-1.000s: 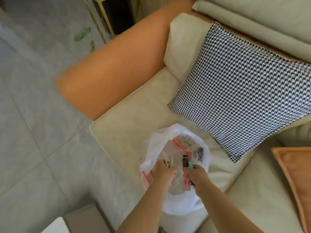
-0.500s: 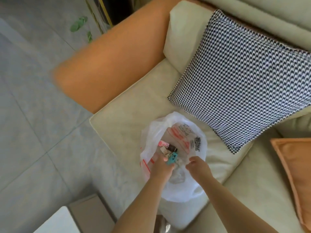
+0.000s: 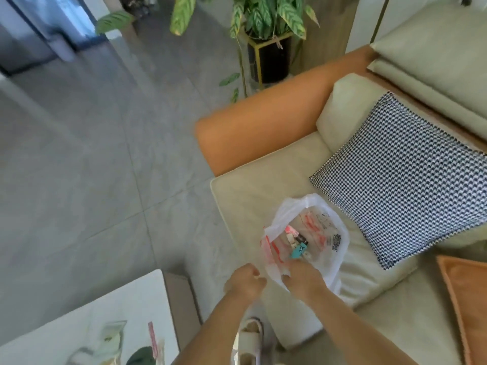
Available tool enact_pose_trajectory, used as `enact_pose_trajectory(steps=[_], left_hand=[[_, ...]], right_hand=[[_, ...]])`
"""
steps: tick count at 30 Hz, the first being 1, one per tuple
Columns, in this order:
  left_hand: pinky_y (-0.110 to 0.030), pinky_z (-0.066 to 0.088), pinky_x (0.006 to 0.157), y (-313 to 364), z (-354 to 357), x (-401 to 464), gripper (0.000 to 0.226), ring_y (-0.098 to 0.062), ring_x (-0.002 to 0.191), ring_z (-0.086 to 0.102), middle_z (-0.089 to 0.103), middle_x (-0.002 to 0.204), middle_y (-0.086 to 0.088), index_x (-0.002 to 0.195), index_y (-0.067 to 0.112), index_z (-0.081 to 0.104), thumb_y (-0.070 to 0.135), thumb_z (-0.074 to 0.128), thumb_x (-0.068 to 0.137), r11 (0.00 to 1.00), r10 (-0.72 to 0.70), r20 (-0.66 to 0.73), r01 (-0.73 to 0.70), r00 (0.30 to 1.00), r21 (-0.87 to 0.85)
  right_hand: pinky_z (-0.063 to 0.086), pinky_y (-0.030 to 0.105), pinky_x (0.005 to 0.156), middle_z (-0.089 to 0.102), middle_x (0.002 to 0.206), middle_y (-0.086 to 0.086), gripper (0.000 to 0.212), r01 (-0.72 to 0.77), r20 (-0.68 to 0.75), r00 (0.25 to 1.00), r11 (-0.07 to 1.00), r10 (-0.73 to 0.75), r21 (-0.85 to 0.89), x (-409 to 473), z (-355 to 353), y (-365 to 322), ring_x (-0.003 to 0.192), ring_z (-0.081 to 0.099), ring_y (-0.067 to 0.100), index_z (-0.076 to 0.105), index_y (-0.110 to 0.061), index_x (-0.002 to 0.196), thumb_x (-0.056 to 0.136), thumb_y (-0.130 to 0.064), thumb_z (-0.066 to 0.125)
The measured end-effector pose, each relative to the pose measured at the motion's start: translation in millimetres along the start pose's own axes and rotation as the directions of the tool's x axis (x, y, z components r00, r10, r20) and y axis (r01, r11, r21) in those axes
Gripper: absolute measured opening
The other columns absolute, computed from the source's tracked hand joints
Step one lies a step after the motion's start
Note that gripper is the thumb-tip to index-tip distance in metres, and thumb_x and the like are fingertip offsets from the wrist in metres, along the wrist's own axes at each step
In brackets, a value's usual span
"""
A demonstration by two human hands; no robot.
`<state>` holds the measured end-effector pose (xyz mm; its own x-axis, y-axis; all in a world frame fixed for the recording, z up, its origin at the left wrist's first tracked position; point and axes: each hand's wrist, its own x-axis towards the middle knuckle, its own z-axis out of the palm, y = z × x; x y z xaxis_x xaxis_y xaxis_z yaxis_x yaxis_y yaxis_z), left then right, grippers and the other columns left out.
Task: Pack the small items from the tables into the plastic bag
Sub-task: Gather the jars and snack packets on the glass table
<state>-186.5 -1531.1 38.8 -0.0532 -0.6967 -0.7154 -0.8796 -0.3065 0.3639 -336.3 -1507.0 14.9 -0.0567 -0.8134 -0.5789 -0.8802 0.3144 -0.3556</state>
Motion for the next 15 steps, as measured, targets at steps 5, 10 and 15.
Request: enact_pose_trajectory(steps=[5,10,15], left_hand=[[-0.025,0.047,0.092,-61.2,-18.7,-51.8,0.035,-0.020,0.108,0.060,0.061,0.120,-0.002,0.114,0.019,0.059,0.042,0.056,0.087,0.990,-0.104,-0.099,0.094,0.990,-0.104],[-0.029,0.047,0.089,-133.3,-19.8,-108.1,0.038,-0.024,0.106,0.060,0.064,0.116,-0.007,0.108,0.013,0.063,0.042,0.049,0.088,0.962,-0.215,-0.128,0.188,0.968,-0.198],[-0.034,0.048,0.092,-210.0,3.6,-183.7,0.037,-0.027,0.108,0.059,0.064,0.116,-0.011,0.107,0.009,0.062,0.036,0.043,0.090,0.912,-0.332,-0.202,0.260,0.921,-0.316]], right_hand=[[0.046,0.032,0.093,0.060,0.122,0.005,0.034,0.190,0.042,0.982,0.974,-0.186,-0.121,-31.2,10.7,-50.7,0.112,0.056,0.024,0.051,-0.016,0.123,0.094,-0.030,0.042],[0.047,0.033,0.093,0.062,0.119,0.009,0.035,0.308,0.095,0.951,0.930,-0.295,-0.201,-72.7,45.5,-104.2,0.111,0.058,0.027,0.056,-0.014,0.117,0.091,-0.035,0.044],[0.047,0.032,0.094,0.063,0.119,0.011,0.036,0.442,0.178,0.896,0.853,-0.407,-0.277,-127.6,101.2,-154.3,0.112,0.058,0.028,0.060,-0.012,0.112,0.091,-0.038,0.047]])
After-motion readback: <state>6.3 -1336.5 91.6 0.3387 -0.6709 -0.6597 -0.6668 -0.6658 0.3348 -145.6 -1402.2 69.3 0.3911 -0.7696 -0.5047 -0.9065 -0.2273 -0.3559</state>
